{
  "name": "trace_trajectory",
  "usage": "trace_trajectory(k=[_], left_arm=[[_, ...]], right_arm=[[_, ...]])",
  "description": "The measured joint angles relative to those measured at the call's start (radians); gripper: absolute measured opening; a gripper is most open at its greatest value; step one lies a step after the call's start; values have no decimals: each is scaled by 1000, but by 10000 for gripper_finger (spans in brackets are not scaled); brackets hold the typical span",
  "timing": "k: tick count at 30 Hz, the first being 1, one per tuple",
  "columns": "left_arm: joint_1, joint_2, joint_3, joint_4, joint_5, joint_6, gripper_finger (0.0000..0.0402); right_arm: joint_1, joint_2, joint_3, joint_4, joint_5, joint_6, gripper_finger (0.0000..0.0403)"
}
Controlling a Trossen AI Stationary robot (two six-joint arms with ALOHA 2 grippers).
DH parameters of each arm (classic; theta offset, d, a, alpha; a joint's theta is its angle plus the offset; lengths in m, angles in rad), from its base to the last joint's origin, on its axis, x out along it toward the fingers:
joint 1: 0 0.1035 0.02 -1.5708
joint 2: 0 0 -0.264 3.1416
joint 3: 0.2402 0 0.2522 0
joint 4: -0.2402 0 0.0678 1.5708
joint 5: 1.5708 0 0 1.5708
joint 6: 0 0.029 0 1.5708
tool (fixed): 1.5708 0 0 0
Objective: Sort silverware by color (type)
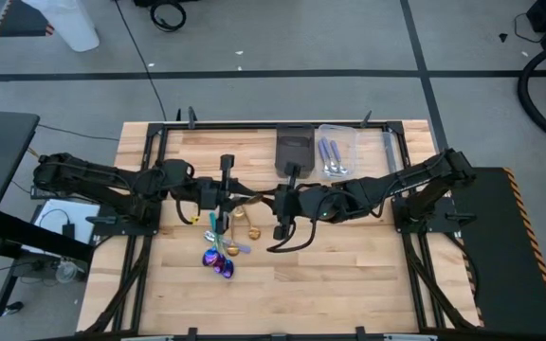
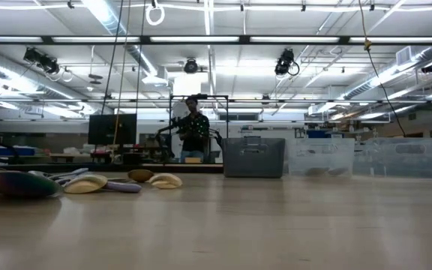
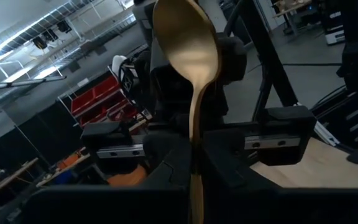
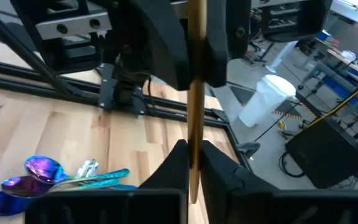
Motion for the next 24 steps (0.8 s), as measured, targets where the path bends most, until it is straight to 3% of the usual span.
trace_trajectory(k=[5, 15, 24], left_arm=[[1, 0, 0, 2, -12, -2, 48], [0, -100, 0, -165, -98, 4, 153], [-37, -184, 0, -423, -245, -69, 152]], right_arm=[[0, 0, 0, 2, 0, 22, 23], [0, 0, 0, -7, -5, 48, 29], [-11, 0, 0, -72, -5, 65, 31]])
